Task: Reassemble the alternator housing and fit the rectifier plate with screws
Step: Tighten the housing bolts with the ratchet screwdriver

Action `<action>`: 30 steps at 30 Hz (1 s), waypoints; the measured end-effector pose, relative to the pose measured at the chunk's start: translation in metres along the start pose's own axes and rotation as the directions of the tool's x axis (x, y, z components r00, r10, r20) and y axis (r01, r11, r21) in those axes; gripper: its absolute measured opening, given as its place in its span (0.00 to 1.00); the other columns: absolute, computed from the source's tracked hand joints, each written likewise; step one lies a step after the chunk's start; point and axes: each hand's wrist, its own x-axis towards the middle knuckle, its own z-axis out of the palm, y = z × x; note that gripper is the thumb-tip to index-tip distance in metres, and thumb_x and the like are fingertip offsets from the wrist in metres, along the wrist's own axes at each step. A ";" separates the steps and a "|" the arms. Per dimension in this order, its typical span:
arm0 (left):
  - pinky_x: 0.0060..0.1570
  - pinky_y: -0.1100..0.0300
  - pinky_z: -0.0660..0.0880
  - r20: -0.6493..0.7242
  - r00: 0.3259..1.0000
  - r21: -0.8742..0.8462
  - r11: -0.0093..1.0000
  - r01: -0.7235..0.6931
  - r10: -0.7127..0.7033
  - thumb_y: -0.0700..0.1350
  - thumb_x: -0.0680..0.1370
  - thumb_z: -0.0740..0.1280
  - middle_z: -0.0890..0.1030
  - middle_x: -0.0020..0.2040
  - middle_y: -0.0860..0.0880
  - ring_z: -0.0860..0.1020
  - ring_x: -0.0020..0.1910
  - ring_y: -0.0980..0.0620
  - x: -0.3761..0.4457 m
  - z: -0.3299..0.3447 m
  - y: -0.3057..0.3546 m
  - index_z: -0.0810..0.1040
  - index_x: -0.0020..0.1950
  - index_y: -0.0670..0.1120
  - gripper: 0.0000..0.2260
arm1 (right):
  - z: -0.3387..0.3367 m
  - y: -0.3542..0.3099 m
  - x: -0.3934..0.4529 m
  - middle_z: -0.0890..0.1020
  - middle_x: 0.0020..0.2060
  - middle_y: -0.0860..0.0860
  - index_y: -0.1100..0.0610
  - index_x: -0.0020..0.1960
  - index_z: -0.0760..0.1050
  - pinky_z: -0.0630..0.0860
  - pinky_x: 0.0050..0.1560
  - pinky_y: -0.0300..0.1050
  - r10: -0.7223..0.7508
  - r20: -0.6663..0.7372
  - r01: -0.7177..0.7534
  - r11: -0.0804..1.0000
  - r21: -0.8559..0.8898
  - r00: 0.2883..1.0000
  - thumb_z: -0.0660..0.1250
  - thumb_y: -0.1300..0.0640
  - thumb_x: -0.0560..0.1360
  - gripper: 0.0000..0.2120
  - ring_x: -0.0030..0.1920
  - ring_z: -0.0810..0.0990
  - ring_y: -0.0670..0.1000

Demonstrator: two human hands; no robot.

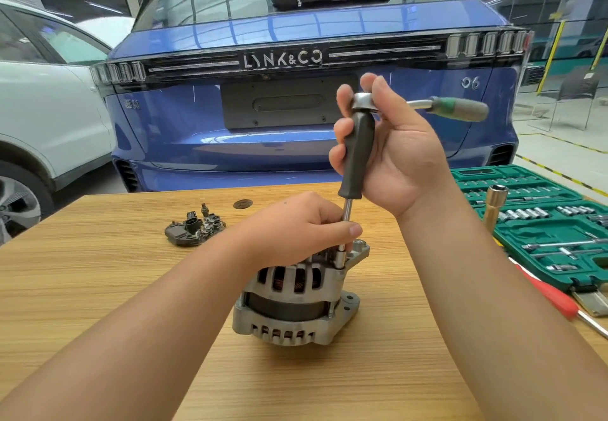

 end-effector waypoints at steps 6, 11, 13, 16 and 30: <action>0.33 0.59 0.65 0.016 1.000 -0.022 1.000 0.013 -0.013 0.59 0.81 0.65 0.69 0.26 0.59 0.67 0.25 0.60 -0.002 0.000 0.003 0.75 0.36 0.50 0.18 | 0.012 0.012 -0.003 0.84 0.40 0.52 0.55 0.46 0.79 0.77 0.34 0.46 -0.577 -0.094 0.417 0.684 -0.598 0.811 0.69 0.59 0.79 0.04 0.35 0.82 0.52; 0.32 0.60 0.64 0.014 1.000 -0.006 1.000 -0.003 0.003 0.59 0.80 0.66 0.70 0.27 0.58 0.68 0.26 0.60 0.000 0.001 0.005 0.71 0.33 0.53 0.18 | 0.011 0.016 -0.003 0.80 0.35 0.49 0.54 0.47 0.77 0.77 0.37 0.43 -0.792 0.087 0.428 0.230 -0.874 0.604 0.69 0.60 0.80 0.04 0.35 0.82 0.55; 0.30 0.62 0.63 0.011 1.000 0.003 1.000 -0.013 0.012 0.58 0.81 0.66 0.69 0.26 0.58 0.67 0.26 0.60 0.000 0.001 0.004 0.70 0.32 0.53 0.19 | 0.010 0.017 -0.003 0.82 0.40 0.52 0.53 0.49 0.78 0.78 0.39 0.42 -0.735 -0.019 0.411 0.400 -0.819 0.678 0.67 0.58 0.81 0.03 0.34 0.82 0.51; 0.26 0.67 0.63 -0.011 1.000 -0.001 1.000 -0.021 0.021 0.56 0.81 0.66 0.68 0.25 0.59 0.67 0.25 0.59 0.000 0.000 0.003 0.70 0.32 0.51 0.20 | 0.011 0.015 -0.001 0.85 0.48 0.58 0.53 0.57 0.76 0.76 0.37 0.43 -0.453 -0.196 0.287 0.787 -0.547 0.870 0.60 0.49 0.84 0.10 0.34 0.79 0.50; 0.25 0.65 0.61 0.001 1.000 -0.003 1.000 -0.025 0.025 0.55 0.80 0.67 0.66 0.25 0.57 0.64 0.24 0.58 -0.001 0.003 0.004 0.69 0.30 0.50 0.20 | 0.000 0.001 -0.002 0.81 0.36 0.44 0.46 0.53 0.76 0.71 0.35 0.39 0.118 0.079 -0.121 0.992 0.036 0.990 0.63 0.40 0.73 0.13 0.31 0.76 0.43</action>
